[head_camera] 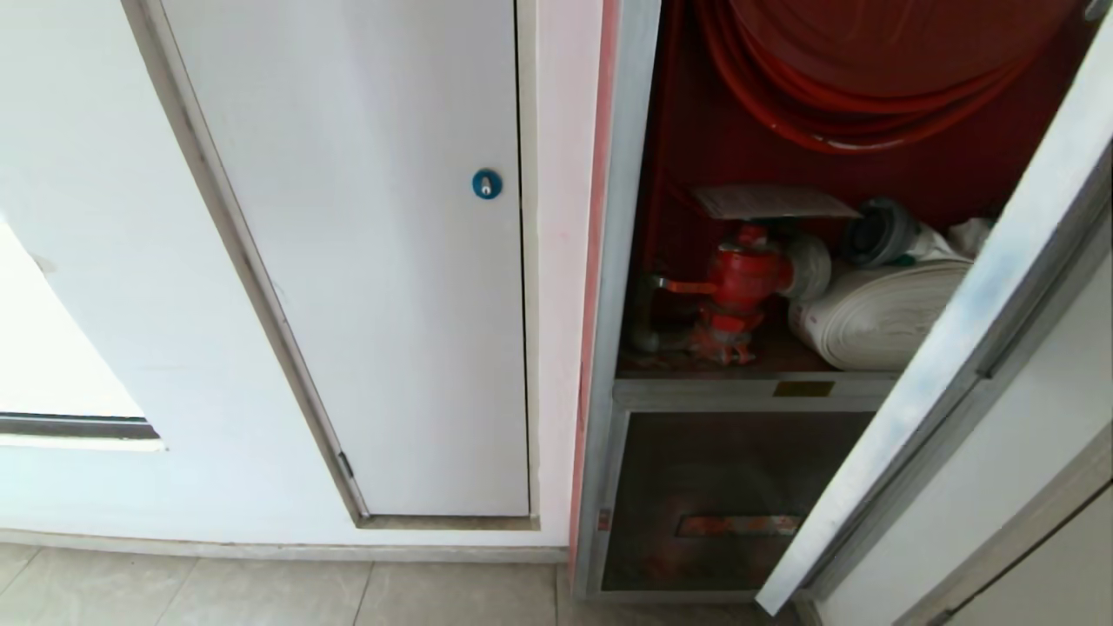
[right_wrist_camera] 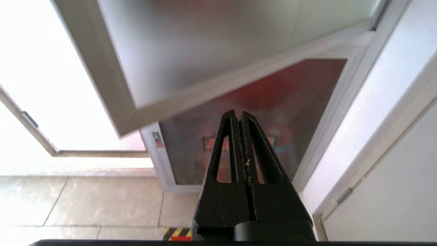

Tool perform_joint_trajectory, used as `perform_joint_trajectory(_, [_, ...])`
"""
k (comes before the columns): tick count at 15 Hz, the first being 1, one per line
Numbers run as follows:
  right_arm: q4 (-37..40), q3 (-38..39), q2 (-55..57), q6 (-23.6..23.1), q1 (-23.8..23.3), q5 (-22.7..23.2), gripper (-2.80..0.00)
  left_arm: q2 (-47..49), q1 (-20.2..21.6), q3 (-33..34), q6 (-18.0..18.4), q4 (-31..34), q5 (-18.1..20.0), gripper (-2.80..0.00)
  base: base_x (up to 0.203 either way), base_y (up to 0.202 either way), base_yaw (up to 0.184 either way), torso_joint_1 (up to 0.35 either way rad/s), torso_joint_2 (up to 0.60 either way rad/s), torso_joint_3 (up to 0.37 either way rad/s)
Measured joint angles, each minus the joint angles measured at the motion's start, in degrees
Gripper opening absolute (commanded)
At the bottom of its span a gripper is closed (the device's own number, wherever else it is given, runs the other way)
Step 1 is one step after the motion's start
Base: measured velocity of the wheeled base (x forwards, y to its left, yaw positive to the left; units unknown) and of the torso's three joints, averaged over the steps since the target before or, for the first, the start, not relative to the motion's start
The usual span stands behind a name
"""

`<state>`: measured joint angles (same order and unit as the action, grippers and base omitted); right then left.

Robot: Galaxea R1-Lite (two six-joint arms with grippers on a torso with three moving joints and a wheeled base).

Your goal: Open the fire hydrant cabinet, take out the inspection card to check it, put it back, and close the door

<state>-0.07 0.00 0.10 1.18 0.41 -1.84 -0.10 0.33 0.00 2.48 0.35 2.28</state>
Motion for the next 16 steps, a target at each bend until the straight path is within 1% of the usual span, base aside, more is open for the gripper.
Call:
perform_joint_trajectory(6, [0.00, 0.00, 0.00, 0.00, 0.00, 0.00, -2.80, 0.02, 0.00, 0.00, -0.05, 0.00, 0.00, -2.80, -0.187, 0.000, 0.002, 0.001, 0.00, 0.002])
perform_joint_trajectory(16, [0.00, 0.00, 0.00, -0.02, 0.00, 0.00, -2.80, 0.02, 0.00, 0.00, -0.16, 0.00, 0.00, -2.80, -0.007, 0.000, 0.000, -0.001, 0.00, 0.000])
